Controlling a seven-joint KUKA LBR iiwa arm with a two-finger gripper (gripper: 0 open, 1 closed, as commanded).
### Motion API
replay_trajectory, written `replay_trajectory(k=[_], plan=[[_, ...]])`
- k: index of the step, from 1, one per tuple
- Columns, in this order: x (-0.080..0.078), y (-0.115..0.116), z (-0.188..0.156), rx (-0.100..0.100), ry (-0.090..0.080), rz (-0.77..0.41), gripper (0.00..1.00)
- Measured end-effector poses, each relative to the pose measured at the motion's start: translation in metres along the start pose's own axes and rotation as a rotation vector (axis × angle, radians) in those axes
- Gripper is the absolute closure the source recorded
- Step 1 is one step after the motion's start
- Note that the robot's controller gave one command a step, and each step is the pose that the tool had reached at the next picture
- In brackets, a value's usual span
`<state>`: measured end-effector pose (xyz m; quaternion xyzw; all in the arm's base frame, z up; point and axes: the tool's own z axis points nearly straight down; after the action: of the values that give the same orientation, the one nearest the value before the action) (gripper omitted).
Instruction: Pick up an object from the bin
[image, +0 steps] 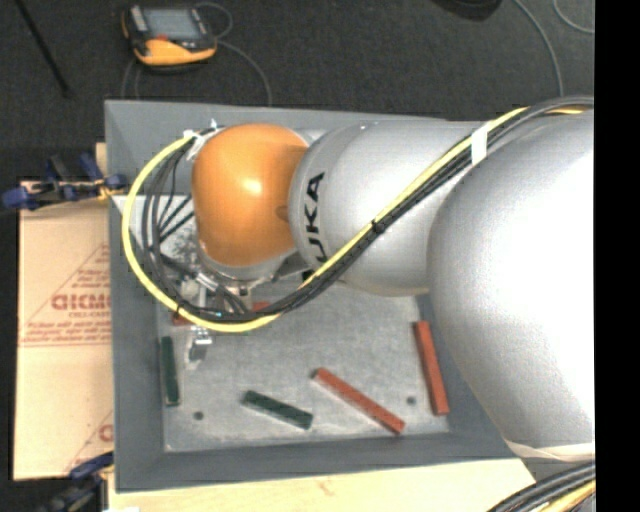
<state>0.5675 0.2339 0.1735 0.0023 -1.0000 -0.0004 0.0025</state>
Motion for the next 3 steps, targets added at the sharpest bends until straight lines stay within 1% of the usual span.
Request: replay_trajectory(k=[1,2,3], plan=[[-0.002,-0.001,-0.005,-0.002,-0.008,0.004,0.00],[-0.040,-0.023,0.009,-0.003,-0.010,0.024,0.00],[-0.063,-0.015,0.094,-0.007,-0.014,0.033,1.00]])
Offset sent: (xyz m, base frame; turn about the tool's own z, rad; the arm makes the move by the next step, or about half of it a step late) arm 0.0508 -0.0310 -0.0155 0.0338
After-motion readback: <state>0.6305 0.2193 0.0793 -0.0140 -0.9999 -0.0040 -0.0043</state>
